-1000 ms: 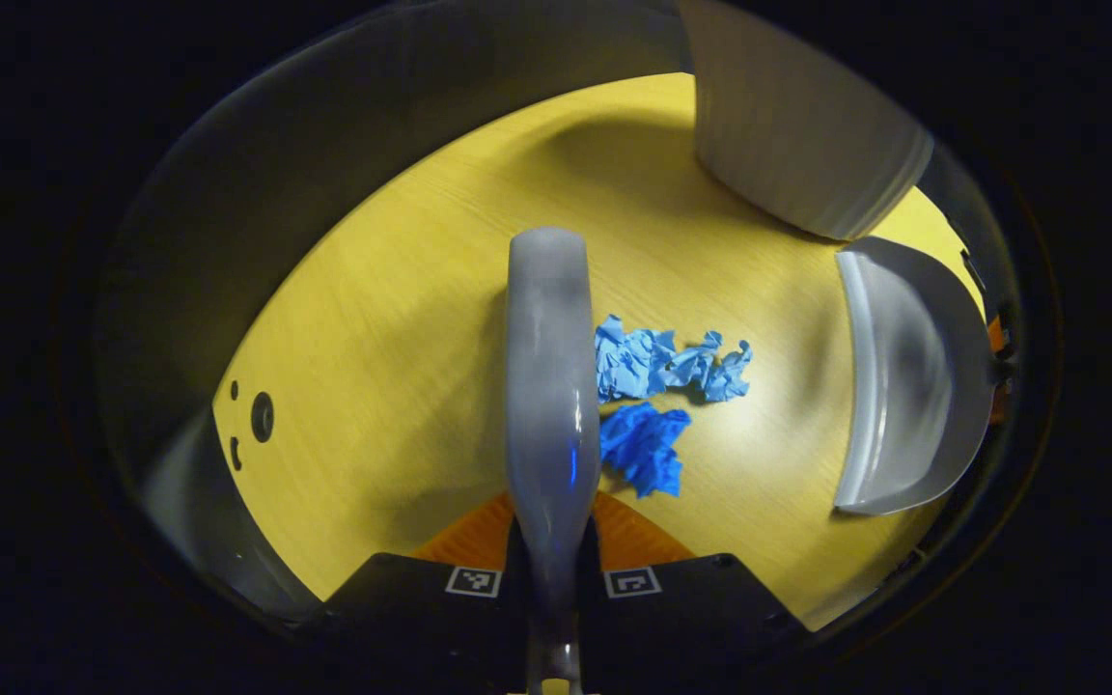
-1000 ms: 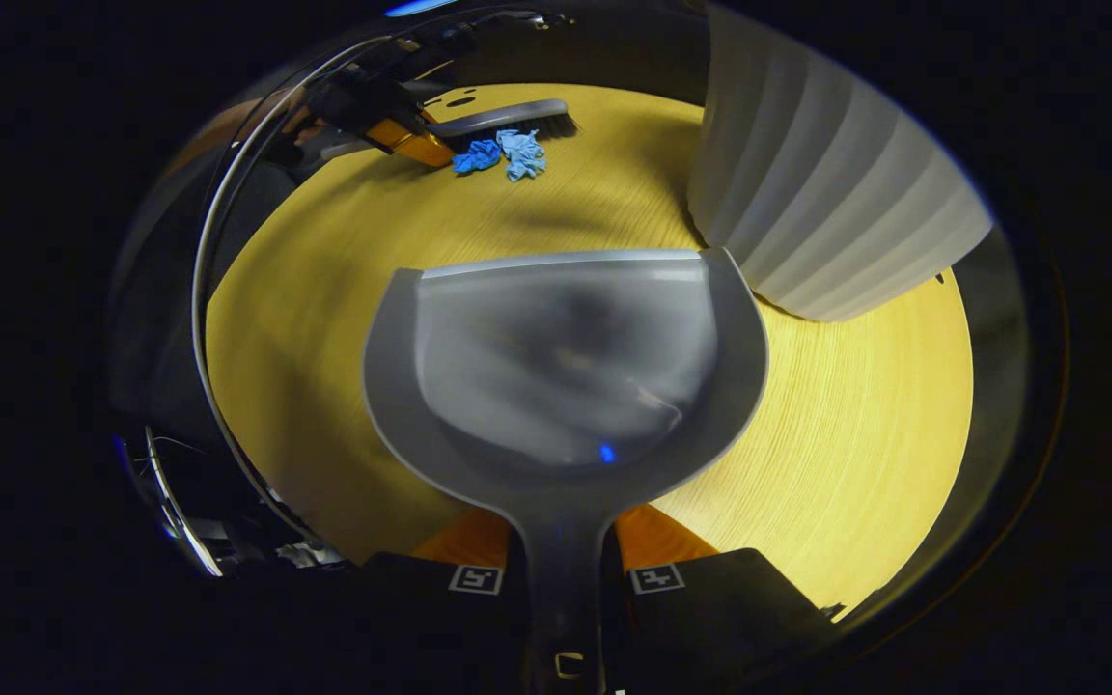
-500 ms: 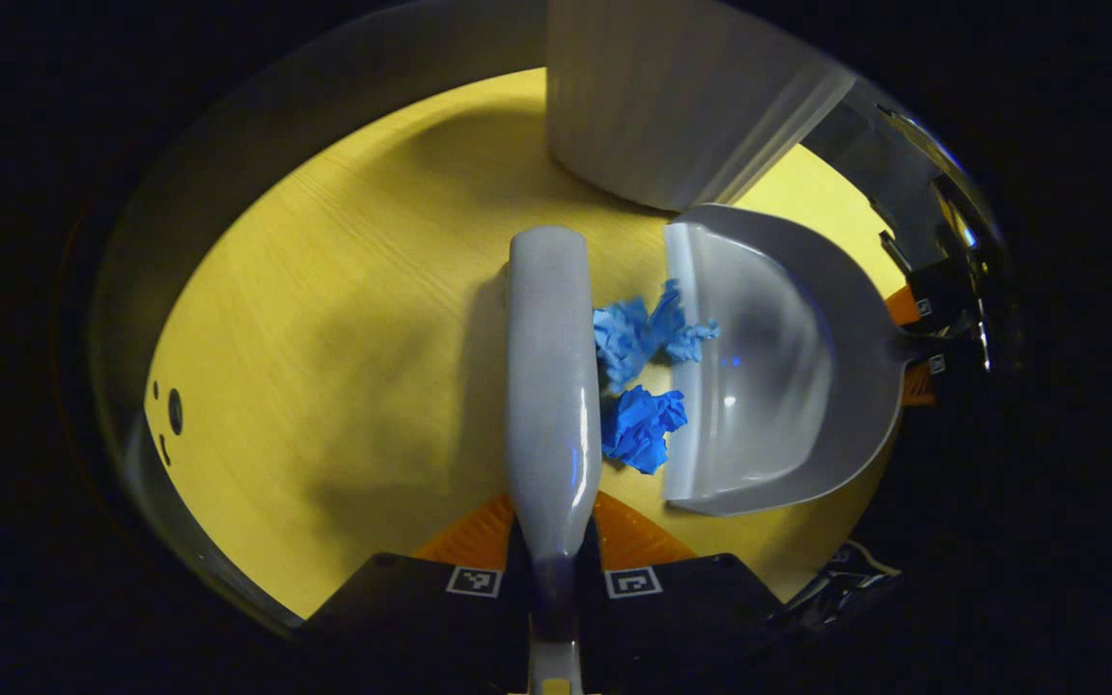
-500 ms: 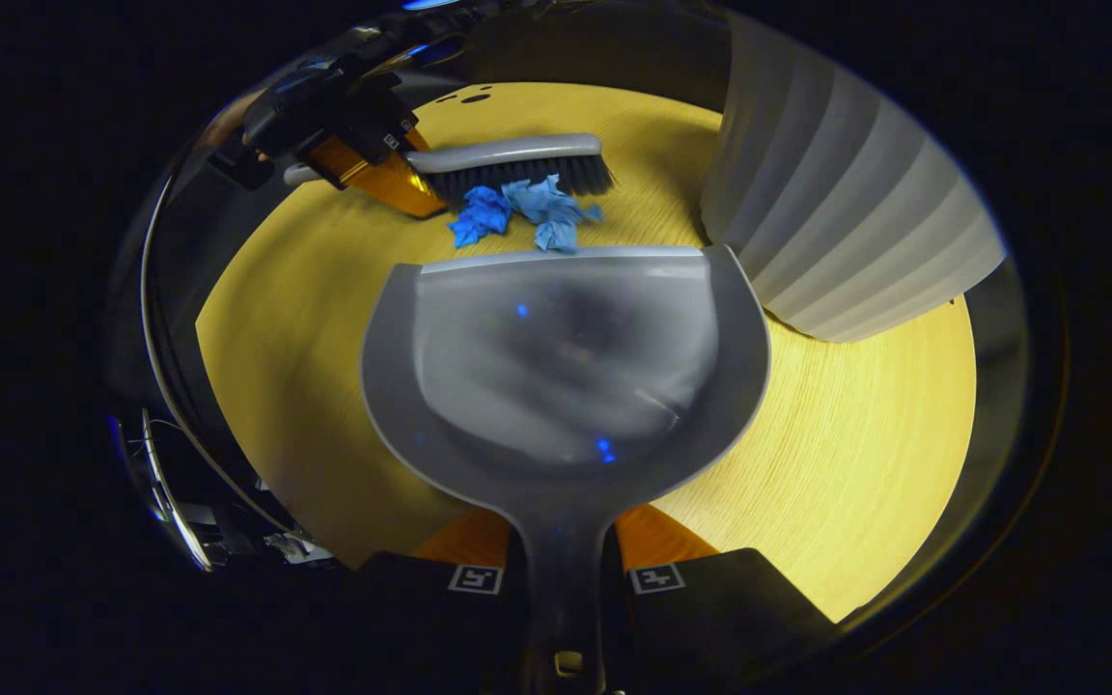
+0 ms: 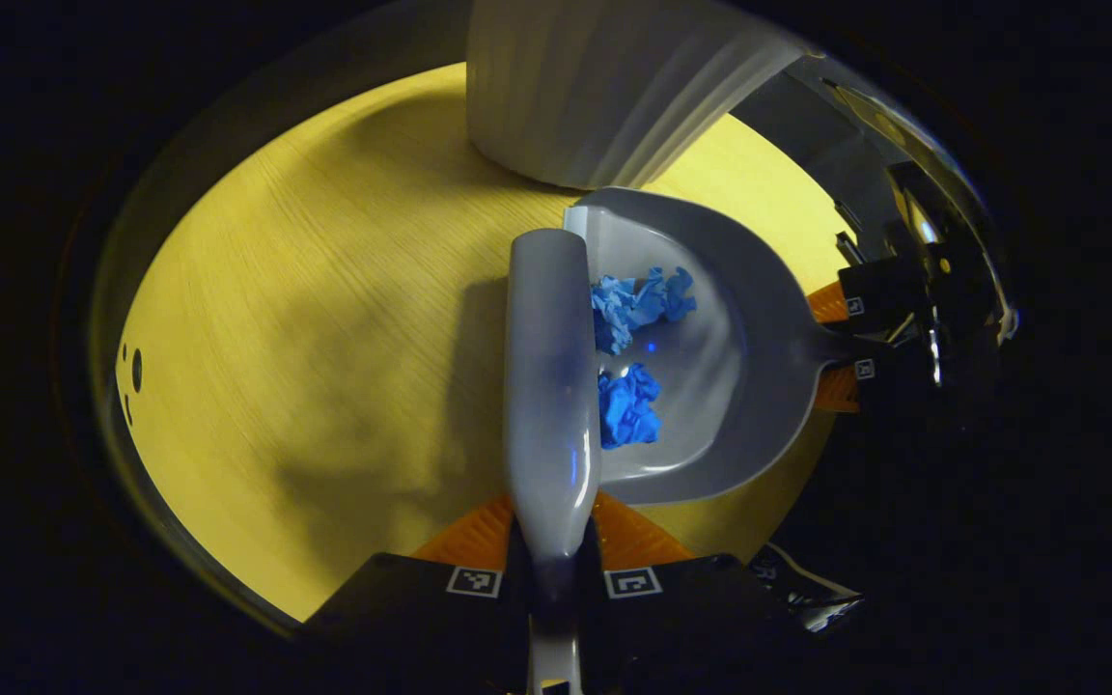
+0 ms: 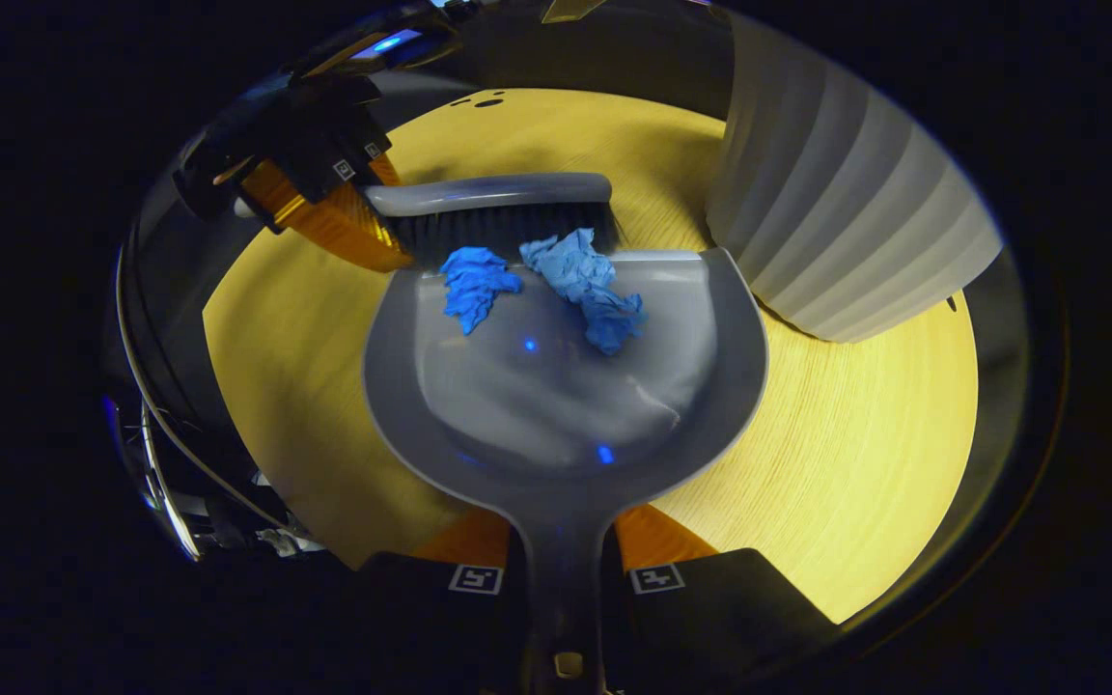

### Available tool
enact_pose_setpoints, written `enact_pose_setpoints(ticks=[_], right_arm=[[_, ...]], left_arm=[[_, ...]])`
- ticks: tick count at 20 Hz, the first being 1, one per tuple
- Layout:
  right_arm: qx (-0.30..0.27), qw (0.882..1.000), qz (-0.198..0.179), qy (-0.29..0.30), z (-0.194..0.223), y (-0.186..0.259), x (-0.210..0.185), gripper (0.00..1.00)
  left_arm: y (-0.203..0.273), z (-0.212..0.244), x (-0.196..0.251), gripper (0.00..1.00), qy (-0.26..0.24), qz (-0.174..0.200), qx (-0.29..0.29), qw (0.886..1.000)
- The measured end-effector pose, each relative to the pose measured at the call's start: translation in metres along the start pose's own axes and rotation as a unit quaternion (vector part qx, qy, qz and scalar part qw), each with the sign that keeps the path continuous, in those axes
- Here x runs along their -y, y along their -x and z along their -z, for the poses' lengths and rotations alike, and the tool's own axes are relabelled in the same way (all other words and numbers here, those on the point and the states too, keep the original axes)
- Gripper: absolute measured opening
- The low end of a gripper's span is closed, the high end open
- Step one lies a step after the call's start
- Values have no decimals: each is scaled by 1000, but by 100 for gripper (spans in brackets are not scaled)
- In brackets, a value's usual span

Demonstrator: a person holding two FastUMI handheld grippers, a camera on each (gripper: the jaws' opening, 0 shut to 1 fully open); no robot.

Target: Pick up the small broom and dustpan from the desktop, sweep the trash into the dustpan with the broom, and then empty the trash into the garbage bin.

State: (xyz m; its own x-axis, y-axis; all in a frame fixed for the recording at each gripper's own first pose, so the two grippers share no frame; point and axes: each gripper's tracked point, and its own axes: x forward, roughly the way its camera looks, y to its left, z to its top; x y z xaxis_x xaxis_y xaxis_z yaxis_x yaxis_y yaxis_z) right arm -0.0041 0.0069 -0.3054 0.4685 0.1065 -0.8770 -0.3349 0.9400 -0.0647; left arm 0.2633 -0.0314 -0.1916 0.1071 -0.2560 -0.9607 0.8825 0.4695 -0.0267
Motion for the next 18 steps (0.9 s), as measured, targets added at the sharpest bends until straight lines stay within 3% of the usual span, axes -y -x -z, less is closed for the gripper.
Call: enact_pose_setpoints(ticks=[5, 7, 8, 13, 18], right_arm=[[9, 1000, 3, 13, -1, -2, 4, 33], [16, 1000, 7, 15, -2, 0, 4, 33], [18, 1000, 4, 7, -1, 3, 2, 33], [24, 1000, 17, 1, -5, 25, 3, 32], [37, 999, 26, -12, -7, 34, 2, 33]], left_arm=[[16, 14, 8, 24, 50, -40, 17, 998], [24, 23, 6, 27, 69, -67, 32, 995], [28, 26, 6, 24, 80, -83, 46, 992], [53, 81, -9, 28, 138, -153, 112, 972], [14, 160, -24, 25, 218, -157, 147, 952]])
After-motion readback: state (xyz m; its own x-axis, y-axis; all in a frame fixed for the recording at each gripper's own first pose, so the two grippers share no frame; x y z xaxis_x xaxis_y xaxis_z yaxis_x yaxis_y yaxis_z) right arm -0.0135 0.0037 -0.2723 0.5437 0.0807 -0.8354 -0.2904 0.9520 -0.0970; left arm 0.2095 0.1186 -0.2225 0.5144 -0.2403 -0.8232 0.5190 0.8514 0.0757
